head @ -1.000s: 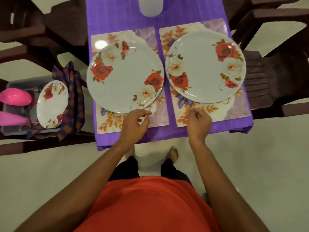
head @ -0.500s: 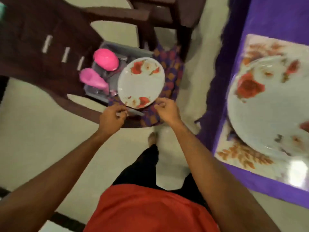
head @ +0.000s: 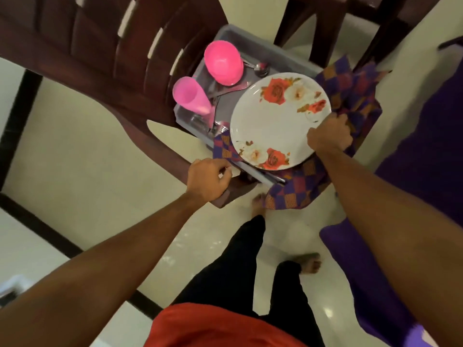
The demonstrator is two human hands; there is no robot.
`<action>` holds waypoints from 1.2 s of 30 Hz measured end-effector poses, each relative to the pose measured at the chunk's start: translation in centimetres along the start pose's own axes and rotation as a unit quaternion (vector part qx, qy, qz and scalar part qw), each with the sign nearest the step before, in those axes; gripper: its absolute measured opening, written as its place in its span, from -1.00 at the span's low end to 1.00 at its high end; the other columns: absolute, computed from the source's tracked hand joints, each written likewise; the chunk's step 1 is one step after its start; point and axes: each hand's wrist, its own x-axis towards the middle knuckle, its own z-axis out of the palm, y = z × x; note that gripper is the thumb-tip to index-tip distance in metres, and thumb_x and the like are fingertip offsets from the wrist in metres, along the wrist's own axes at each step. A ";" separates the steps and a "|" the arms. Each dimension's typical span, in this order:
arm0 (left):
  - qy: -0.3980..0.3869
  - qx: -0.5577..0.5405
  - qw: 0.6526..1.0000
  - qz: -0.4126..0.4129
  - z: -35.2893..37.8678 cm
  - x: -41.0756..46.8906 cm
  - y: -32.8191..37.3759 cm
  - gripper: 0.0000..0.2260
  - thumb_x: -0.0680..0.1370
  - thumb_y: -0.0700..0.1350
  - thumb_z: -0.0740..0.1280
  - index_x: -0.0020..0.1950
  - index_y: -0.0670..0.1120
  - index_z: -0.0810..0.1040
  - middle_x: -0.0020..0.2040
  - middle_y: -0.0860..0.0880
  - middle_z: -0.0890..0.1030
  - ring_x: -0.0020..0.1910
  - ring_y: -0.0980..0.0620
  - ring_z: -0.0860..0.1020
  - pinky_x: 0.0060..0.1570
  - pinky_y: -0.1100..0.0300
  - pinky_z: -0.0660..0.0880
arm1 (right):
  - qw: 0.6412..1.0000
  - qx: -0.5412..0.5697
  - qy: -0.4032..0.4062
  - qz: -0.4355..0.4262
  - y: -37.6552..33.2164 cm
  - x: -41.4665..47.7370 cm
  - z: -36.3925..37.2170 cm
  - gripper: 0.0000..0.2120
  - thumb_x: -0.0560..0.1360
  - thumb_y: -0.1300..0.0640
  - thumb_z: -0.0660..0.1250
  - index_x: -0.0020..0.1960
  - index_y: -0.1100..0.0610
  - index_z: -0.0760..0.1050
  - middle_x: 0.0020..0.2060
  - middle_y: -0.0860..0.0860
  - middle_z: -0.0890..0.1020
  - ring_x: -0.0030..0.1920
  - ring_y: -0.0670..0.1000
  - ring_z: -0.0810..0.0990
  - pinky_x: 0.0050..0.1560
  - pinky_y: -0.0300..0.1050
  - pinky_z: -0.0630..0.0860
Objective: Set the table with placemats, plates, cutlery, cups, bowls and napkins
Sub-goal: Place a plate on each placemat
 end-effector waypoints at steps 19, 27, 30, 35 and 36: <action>0.013 0.002 1.000 -0.003 1.1 0.4 -0.7 -0.80 0.55 0.04 0.26 -0.10 0.00 0.63 -0.25 0.08 0.64 -0.29 0.10 0.54 -0.22 0.16 0.48 | 0.996 -0.090 -0.027 0.006 -0.7 4.2 -2.8 -0.57 0.48 0.12 0.45 0.29 0.24 0.49 0.18 0.21 0.61 0.21 0.27 0.59 0.13 0.12 0.55; 0.003 0.019 1.000 -0.002 1.1 0.5 -0.8 -0.74 0.54 0.08 0.21 -0.10 0.00 0.64 -0.24 0.06 0.66 -0.28 0.08 0.55 -0.20 0.15 0.50 | 0.999 0.020 0.009 0.028 -0.3 1.9 -2.7 -0.54 0.50 0.10 0.45 0.34 0.19 0.44 0.27 0.15 0.54 0.29 0.27 0.53 0.16 0.23 0.53; -0.019 0.047 0.999 -0.014 0.8 0.7 -0.5 -0.75 0.55 0.07 0.21 -0.09 0.01 0.65 -0.24 0.05 0.66 -0.28 0.06 0.56 -0.20 0.16 0.49 | 0.996 0.075 0.028 0.032 0.1 0.4 -3.4 -0.62 0.52 0.18 0.40 0.30 0.20 0.43 0.26 0.18 0.55 0.26 0.29 0.55 0.17 0.24 0.54; -0.081 0.000 0.986 -0.145 -0.3 2.3 1.9 -0.86 0.59 0.07 0.26 -0.04 0.09 0.60 -0.16 0.04 0.63 -0.16 0.00 0.55 -0.04 0.10 0.51 | 0.978 0.202 0.054 -0.017 1.5 -2.9 -6.6 -0.79 0.59 0.16 0.22 0.21 0.12 0.36 0.15 0.17 0.57 0.12 0.26 0.59 0.09 0.22 0.59; -0.080 -0.059 0.980 -0.173 -0.5 2.8 2.5 -0.86 0.60 0.04 0.29 -0.02 0.05 0.62 -0.13 0.02 0.63 -0.13 -0.01 0.55 -0.05 0.12 0.50 | 0.974 0.214 0.064 -0.032 2.1 -3.6 -7.5 -0.83 0.60 0.13 0.21 0.18 0.09 0.36 0.09 0.12 0.58 0.06 0.21 0.60 0.03 0.18 0.60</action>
